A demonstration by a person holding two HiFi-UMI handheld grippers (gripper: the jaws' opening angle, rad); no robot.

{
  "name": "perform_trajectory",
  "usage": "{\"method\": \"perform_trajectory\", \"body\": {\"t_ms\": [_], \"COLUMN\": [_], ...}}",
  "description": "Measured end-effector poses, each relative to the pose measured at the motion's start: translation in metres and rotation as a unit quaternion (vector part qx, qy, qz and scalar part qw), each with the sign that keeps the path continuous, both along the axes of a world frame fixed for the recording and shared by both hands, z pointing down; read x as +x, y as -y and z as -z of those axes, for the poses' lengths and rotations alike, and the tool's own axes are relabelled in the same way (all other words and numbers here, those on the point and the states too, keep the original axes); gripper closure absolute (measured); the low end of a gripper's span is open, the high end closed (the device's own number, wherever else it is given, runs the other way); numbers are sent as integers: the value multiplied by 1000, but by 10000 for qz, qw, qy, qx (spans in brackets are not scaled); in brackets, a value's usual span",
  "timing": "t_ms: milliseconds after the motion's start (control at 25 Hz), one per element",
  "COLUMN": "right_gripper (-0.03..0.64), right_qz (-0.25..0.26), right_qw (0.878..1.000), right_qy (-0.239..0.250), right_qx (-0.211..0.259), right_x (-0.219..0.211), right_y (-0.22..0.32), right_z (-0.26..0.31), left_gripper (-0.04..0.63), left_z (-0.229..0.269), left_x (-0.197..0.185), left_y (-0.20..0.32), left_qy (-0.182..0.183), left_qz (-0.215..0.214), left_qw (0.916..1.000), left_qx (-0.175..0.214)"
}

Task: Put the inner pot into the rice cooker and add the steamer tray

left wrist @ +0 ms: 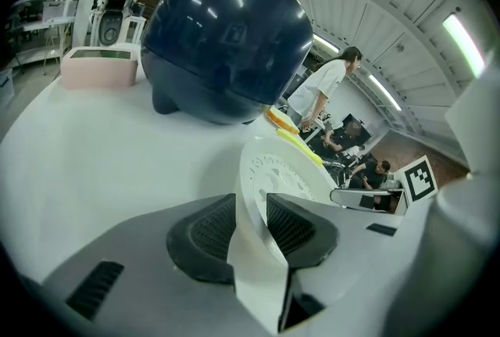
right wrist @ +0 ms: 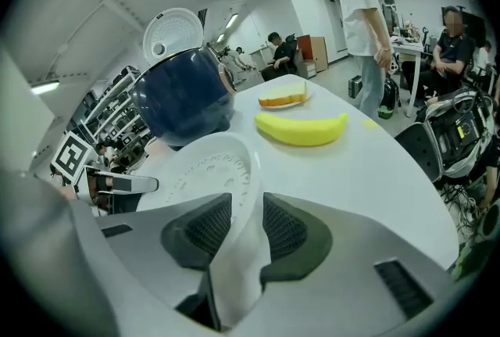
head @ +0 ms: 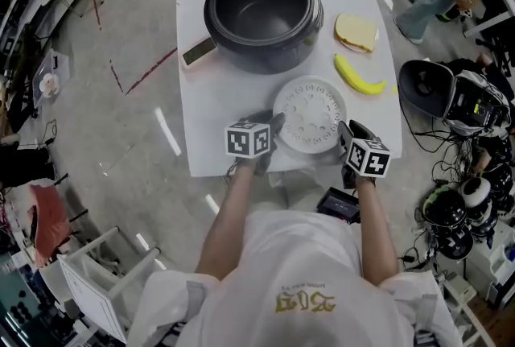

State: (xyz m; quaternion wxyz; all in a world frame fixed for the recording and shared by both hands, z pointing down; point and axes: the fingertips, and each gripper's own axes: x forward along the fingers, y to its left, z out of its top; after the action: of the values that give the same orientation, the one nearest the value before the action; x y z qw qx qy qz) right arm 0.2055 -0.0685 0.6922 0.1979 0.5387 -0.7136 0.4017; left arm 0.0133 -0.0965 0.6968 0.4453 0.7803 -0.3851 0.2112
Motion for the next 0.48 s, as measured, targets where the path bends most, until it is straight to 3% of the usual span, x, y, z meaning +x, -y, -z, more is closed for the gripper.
{"method": "perform_trajectory", "body": {"t_ms": [80,480], "right_gripper": [505,546], "right_qz": [52,-178], "right_qw": [9999,9992], "right_qy": [83,359], "right_qx": [-20,-18], "right_x": [-2,5], "right_y": [-1,-7], "right_z": [1,16], "left_gripper": [486,512], "left_z": [1,11], "left_x": [4,6], "left_y": [-1,-12], "left_qy": [-81,-254], "left_qz": [3,-59], "left_qw": [10000,9995], "left_qx": [-28,-198]}}
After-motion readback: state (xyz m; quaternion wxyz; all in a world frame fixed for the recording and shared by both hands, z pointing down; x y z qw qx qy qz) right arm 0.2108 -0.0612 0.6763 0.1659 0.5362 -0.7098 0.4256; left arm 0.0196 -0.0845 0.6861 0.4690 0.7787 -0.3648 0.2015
